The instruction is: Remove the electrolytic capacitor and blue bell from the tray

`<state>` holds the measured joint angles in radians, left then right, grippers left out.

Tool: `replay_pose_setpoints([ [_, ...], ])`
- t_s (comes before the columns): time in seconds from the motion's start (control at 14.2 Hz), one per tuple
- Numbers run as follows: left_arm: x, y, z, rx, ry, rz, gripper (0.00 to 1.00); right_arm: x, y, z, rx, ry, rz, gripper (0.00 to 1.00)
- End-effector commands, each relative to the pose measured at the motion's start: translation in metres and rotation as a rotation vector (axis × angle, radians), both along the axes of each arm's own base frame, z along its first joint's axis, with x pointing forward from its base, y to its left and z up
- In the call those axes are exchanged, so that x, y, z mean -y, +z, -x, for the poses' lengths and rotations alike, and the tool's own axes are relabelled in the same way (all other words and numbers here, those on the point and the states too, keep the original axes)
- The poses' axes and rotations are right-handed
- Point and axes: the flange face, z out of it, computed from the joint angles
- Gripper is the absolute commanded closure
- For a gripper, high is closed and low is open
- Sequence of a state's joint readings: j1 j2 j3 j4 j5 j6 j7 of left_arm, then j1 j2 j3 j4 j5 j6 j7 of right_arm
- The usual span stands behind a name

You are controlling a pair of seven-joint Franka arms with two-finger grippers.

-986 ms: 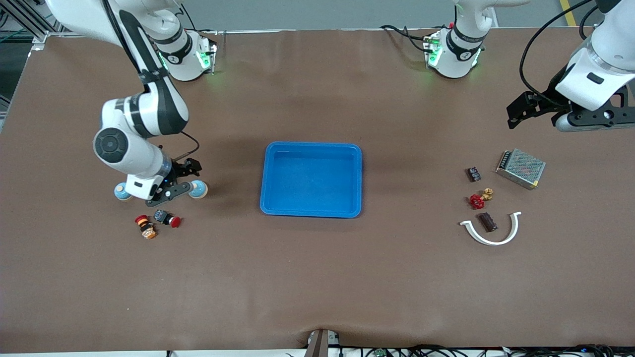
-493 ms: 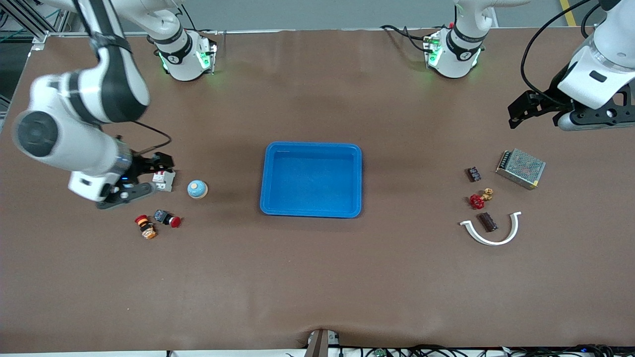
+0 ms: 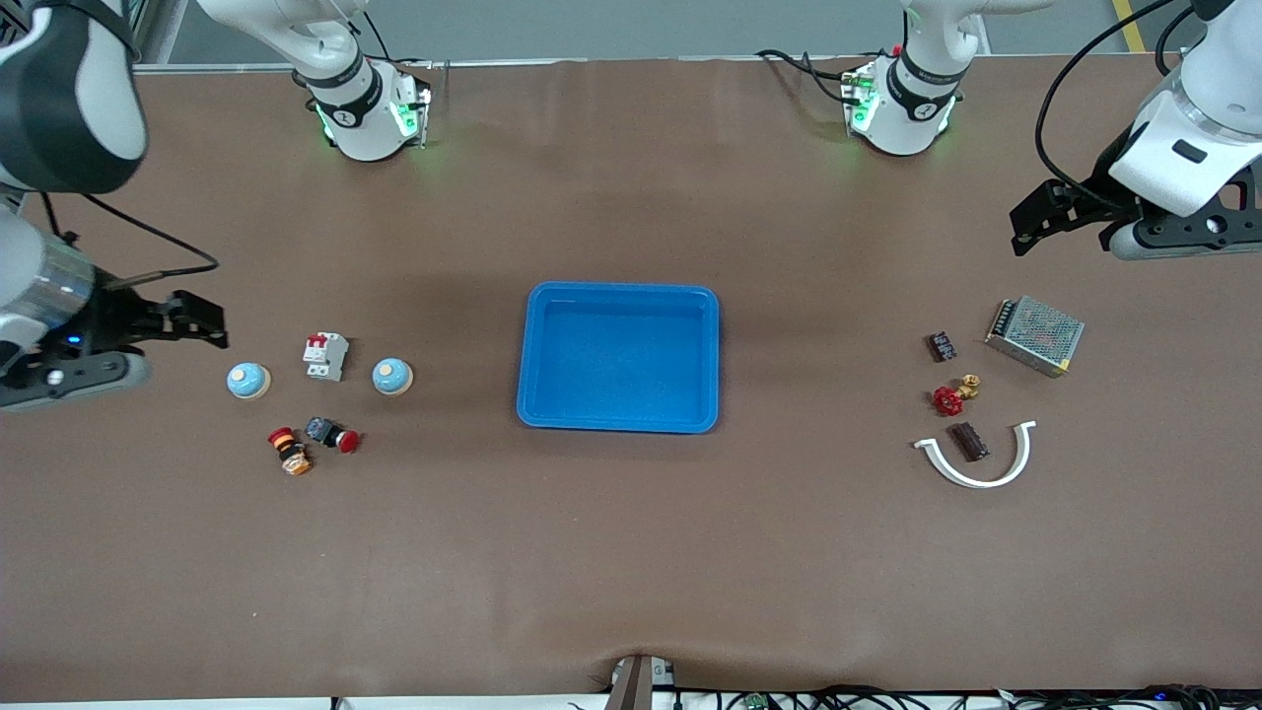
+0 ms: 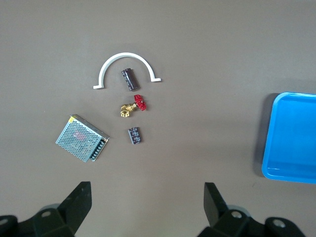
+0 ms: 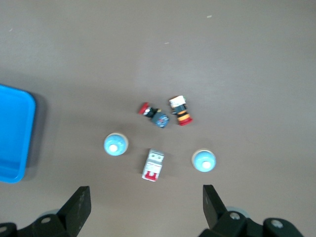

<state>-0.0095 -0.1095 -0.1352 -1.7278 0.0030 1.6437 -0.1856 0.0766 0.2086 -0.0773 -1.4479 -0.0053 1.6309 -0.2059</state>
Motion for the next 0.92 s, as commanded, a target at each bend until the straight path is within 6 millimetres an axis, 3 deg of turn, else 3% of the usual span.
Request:
replay_pose_setpoints([
  [0.0,-0.002,0.006,0.004,-0.002,-0.017,0.008,0.00,0.039,0.020,0.002,0.013,-0.071,0.007,0.00],
  [0.07,-0.002,0.006,0.004,-0.002,-0.017,0.008,0.00,0.051,0.028,0.003,0.029,-0.093,0.004,0.00],
  [0.28,-0.001,0.006,0.004,-0.002,-0.019,0.008,0.00,0.060,0.044,0.003,0.065,-0.141,-0.007,0.00],
  [0.49,-0.002,0.006,0.004,-0.002,-0.019,0.008,0.00,0.057,0.047,0.000,0.091,-0.287,-0.034,0.00],
  [0.85,-0.003,0.005,0.003,-0.004,-0.017,0.008,0.00,0.058,0.060,0.007,0.123,-0.268,-0.047,0.00],
])
